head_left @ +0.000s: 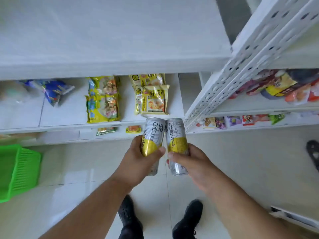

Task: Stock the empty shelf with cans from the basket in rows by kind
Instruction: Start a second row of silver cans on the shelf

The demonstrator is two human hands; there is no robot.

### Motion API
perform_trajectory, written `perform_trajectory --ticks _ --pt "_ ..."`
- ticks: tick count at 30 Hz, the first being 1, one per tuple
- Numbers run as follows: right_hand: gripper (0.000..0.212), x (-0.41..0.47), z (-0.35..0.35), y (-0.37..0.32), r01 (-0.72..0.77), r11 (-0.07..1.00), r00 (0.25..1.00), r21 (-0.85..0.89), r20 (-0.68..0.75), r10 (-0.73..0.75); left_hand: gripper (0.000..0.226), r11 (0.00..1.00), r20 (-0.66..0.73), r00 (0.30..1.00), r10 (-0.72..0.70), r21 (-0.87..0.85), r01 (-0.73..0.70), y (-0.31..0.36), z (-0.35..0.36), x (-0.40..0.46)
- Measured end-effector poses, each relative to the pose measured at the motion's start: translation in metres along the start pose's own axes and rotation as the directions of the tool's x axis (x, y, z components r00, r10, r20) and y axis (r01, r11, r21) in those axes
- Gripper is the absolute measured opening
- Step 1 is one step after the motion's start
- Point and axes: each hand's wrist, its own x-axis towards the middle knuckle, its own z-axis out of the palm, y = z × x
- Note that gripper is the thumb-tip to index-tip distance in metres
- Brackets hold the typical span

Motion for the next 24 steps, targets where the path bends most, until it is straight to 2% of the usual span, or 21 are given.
perform_trajectory --ticks 3,7,12,16,19,24 --pt "0.059 -0.051 0.040 -0.059 0.112 0.994 0.993 -0.011 -0.032 -0.113 0.032 0.991 0.014 0.997 0.074 -0.113 -0.072 0.057 -0.030 -0.059" --pt "0.042 -0.111 0.094 -0.127 0.260 0.965 0.964 -0.021 -0.056 -0.261 0.050 0.965 0.035 0.987 0.158 -0.218 -0.147 0.114 -0.071 -0.118" --pt "0.039 -0.152 0.149 -0.179 0.378 0.926 0.920 -0.016 -0.106 -0.377 0.039 0.936 -0.010 0.944 0.330 -0.127 -0.329 0.167 -0.124 -0.159" --pt "0.034 -0.167 0.183 -0.200 0.491 0.859 0.853 -0.147 -0.118 -0.508 0.039 0.902 -0.071 0.903 0.423 -0.059 -0.427 0.187 -0.160 -0.173" --pt "0.032 -0.165 0.202 -0.207 0.496 0.832 0.828 -0.247 -0.153 -0.539 0.042 0.895 -0.110 0.893 0.437 -0.044 -0.444 0.192 -0.180 -0.173" --pt "0.055 -0.143 0.222 -0.213 0.475 0.792 0.776 -0.383 -0.241 -0.582 0.038 0.889 -0.188 0.871 0.454 0.031 -0.457 0.192 -0.200 -0.165"
